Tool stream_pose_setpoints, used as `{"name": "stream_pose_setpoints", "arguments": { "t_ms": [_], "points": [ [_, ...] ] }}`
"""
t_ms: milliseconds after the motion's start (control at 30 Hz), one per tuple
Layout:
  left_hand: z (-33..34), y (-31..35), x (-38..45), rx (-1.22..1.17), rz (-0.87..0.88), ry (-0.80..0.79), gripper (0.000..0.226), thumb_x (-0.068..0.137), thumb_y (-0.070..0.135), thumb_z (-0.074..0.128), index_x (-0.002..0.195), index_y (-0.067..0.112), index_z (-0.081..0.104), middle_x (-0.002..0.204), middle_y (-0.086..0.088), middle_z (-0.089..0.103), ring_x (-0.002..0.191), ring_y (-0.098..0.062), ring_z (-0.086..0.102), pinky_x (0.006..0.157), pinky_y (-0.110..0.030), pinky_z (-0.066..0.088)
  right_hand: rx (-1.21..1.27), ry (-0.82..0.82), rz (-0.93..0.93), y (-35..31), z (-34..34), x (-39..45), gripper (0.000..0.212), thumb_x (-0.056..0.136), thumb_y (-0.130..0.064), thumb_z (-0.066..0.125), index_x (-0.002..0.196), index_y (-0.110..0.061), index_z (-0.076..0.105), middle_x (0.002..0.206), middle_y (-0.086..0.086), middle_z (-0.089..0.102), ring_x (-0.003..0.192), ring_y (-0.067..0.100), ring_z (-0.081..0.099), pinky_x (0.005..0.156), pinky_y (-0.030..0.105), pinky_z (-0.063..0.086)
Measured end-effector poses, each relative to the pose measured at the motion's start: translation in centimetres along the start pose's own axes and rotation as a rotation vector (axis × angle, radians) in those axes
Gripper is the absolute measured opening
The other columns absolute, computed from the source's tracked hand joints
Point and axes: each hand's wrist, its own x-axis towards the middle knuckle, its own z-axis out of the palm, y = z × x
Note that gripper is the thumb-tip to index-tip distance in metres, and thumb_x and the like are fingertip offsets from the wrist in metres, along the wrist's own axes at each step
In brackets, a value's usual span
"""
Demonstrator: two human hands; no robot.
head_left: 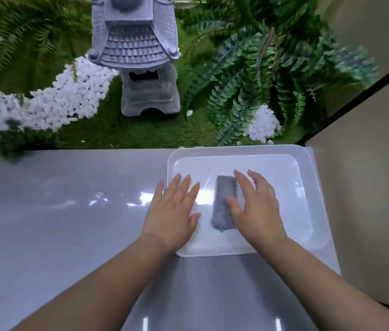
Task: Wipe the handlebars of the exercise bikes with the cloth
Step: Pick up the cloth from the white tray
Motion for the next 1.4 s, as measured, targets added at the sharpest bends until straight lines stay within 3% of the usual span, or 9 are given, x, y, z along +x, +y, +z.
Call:
{"name": "stream_pose_setpoints", "arguments": {
  "t_ms": [133,333,567,667,833,933,1133,1300,1400],
  "points": [
    [1.5,-0.4,1.8,0.103,0.031,0.043,0.069,0.093,0.056,0.028,0.150,0.024,0.005,0.159,-0.003,-0.002,0.145,-0.024,-0.006,0.114,-0.047,-0.005,0.025,0.131,0.059,0.0,2.7,0.7,0.056,0.084,-0.045,0.059,0.137,-0.034,0.044,0.133,0.008,0.038,0.114,0.028,0.042,0.094,0.042,0.040],
    [2.3,-0.6,2.3,0.067,0.017,0.068,0.070,0.082,0.057,0.033,0.140,0.020,0.043,0.148,-0.008,0.038,0.136,-0.030,0.034,0.109,-0.048,0.015,0.021,0.176,0.154,-0.4,5.0,1.2,0.071,0.076,-0.057,0.063,0.139,-0.037,0.039,0.101,0.001,0.036,0.092,0.021,0.044,0.079,0.035,0.044],
    [2.2,-0.5,2.3,0.028,-0.002,0.032,0.067,0.082,0.055,0.035,0.139,0.019,0.044,0.147,-0.008,0.039,0.133,-0.030,0.038,0.108,-0.048,0.016,0.032,0.078,0.170,-0.2,5.0,2.0,0.059,0.082,-0.038,0.062,0.136,-0.027,0.041,0.096,0.004,0.049,0.088,0.024,0.050,0.074,0.035,0.042],
    [1.6,-0.5,2.3,0.018,0.004,-0.002,0.063,0.087,0.049,0.034,0.144,0.022,0.035,0.153,-0.006,0.027,0.137,-0.028,0.031,0.110,-0.047,0.008,0.070,0.026,0.156,0.2,4.7,2.4,0.049,0.081,-0.032,0.060,0.128,-0.027,0.047,0.090,0.003,0.057,0.083,0.023,0.053,0.072,0.035,0.046],
    [-0.6,-0.8,1.4,-0.030,0.012,-0.032,0.060,0.097,0.041,0.031,0.150,0.027,0.007,0.159,0.004,-0.002,0.145,-0.018,-0.006,0.113,-0.044,-0.009,0.238,-0.058,0.134,0.4,2.2,2.0,0.044,0.079,-0.024,0.060,0.121,-0.029,0.049,0.098,0.003,0.056,0.085,0.020,0.054,0.072,0.033,0.046],
    [-3.1,-1.3,0.0,-0.015,0.011,-0.015,0.060,0.097,0.038,0.031,0.150,0.026,0.006,0.159,0.004,-0.003,0.145,-0.017,-0.007,0.114,-0.043,-0.008,0.312,-0.062,0.122,-0.6,-0.6,1.1,0.048,0.080,-0.017,0.060,0.126,-0.027,0.048,0.109,0.005,0.050,0.091,0.019,0.052,0.072,0.030,0.044],
    [-8.3,-1.7,-4.3,-0.105,-0.029,-0.045,0.056,0.097,0.035,0.034,0.149,0.025,0.015,0.158,0.002,0.007,0.144,-0.020,0.005,0.117,-0.040,-0.001,0.419,-0.100,0.073,-4.2,-6.6,-1.5,0.044,0.081,-0.011,0.058,0.119,-0.031,0.050,0.104,0.010,0.053,0.075,0.031,0.060,0.039,0.021,0.044],
    [-12.2,-1.7,-9.3,-0.167,-0.065,-0.001,0.056,0.096,0.035,0.040,0.147,0.025,0.021,0.156,-0.002,0.016,0.140,-0.023,0.020,0.114,-0.036,0.016,0.410,-0.114,0.043,-7.1,-11.0,-4.9,0.041,0.082,-0.016,0.063,0.118,-0.031,0.051,0.099,0.005,0.064,0.082,0.024,0.061,0.063,0.033,0.054],
    [-14.1,-1.5,-12.4,-0.161,-0.113,0.033,0.055,0.096,0.034,0.040,0.147,0.025,0.022,0.157,-0.002,0.015,0.139,-0.024,0.021,0.113,-0.036,0.018,0.358,-0.110,-0.023,-7.9,-12.7,-6.9,0.041,0.084,-0.024,0.064,0.122,-0.031,0.051,0.097,0.001,0.063,0.084,0.023,0.058,0.074,0.030,0.049]
  ]
}}
